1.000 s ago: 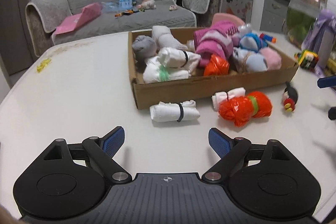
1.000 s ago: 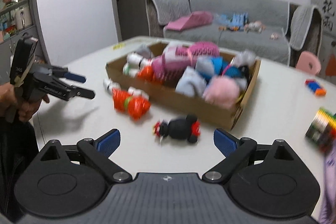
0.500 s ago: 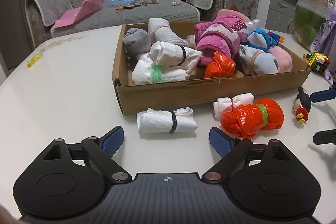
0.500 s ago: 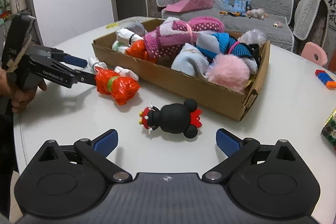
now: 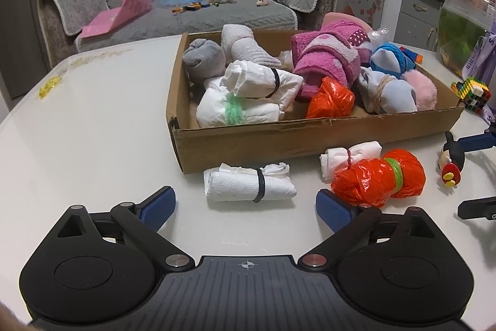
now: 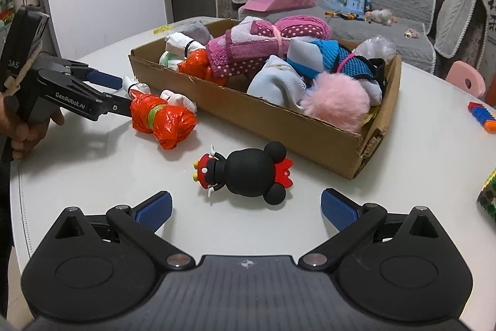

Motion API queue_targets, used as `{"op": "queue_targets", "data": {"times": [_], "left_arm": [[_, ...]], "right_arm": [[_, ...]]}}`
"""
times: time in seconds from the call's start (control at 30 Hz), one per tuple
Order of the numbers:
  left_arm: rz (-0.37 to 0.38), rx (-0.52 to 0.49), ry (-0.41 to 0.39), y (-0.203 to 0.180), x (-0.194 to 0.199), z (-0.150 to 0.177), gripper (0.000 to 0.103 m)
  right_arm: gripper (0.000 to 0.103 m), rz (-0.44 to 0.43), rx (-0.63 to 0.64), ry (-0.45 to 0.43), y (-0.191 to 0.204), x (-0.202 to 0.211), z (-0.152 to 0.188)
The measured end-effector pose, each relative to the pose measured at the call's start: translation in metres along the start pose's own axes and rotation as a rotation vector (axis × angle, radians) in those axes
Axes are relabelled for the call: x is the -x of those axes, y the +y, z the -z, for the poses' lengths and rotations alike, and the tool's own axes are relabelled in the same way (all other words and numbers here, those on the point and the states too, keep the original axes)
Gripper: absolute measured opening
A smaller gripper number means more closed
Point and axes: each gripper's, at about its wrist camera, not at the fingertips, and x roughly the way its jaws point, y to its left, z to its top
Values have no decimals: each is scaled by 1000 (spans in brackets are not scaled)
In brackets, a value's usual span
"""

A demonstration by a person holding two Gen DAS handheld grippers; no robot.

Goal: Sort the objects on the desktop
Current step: 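Move both open tools toward the black figure and the other white roll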

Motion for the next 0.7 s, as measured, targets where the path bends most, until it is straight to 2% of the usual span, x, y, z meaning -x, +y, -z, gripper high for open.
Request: {"op": "queue_targets", "data": {"times": [0.63, 0.7], "left_arm": [[-33, 28, 7, -3, -12, -8, 103], [-32, 27, 7, -3, -12, -9, 103]], "right_arm": [[103, -5, 30, 10, 7, -15, -13], [99, -5, 33, 6, 8, -14, -11]]}}
